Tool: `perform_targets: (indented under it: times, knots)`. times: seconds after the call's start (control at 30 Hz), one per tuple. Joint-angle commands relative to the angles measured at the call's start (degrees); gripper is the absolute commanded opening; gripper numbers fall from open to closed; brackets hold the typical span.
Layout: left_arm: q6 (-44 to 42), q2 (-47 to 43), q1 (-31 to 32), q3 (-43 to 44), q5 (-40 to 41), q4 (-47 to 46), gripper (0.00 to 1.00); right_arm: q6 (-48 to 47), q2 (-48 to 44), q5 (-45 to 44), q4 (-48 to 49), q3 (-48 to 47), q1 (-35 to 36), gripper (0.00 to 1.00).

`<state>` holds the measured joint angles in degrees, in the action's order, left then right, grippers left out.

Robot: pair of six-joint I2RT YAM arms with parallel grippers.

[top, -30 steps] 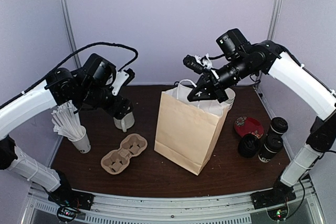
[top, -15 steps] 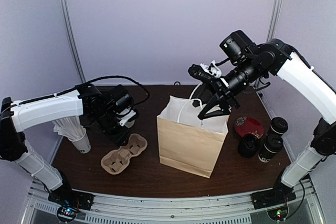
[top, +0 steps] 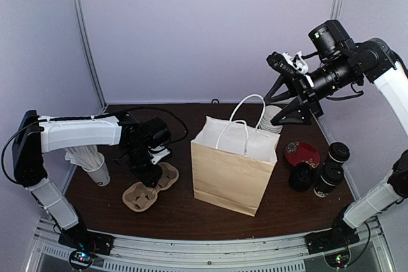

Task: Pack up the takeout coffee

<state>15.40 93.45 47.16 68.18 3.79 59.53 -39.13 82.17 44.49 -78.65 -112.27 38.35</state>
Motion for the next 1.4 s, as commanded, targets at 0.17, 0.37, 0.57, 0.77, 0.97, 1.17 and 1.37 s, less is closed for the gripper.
perform_targets:
  times: [0.17, 0.37, 0.57, 0.77, 0.97, 1.17, 1.37]
  knots:
    - [-1.62, 2.35, -1.11, -2.77, -0.99, -3.44, 0.50, 2.00, -2.89, 2.98, 1.34, 1.76, -8.72, 0.74]
    - [-1.78, 2.70, -2.27, -4.56, -2.58, -5.66, 0.48, 2.48, -2.34, 3.59, 2.09, 2.38, -9.16, 0.74]
    - [-2.33, 2.89, -3.26, -5.38, -3.79, -7.87, 0.47, 2.59, -2.23, 3.63, 2.42, 2.79, -9.26, 0.74]
    - [-2.38, 4.01, -3.56, -4.92, -5.80, -8.14, 0.44, 2.57, -2.64, 3.07, 2.94, 4.37, -9.33, 0.74]
    - [-1.82, 3.27, -3.56, -4.99, -6.29, -7.92, 0.38, 2.87, -3.24, 2.79, 3.61, 5.12, -9.58, 0.74]
    - [-0.85, 0.63, -3.56, -4.57, -5.43, -6.15, 0.33, 5.93, -3.29, -0.19, 6.63, 5.69, -10.38, 0.73]
    - [-0.64, -6.54, -3.56, -0.86, -4.67, -0.54, 0.33, 11.35, -1.87, -8.27, 11.27, 5.76, -14.09, 0.74]
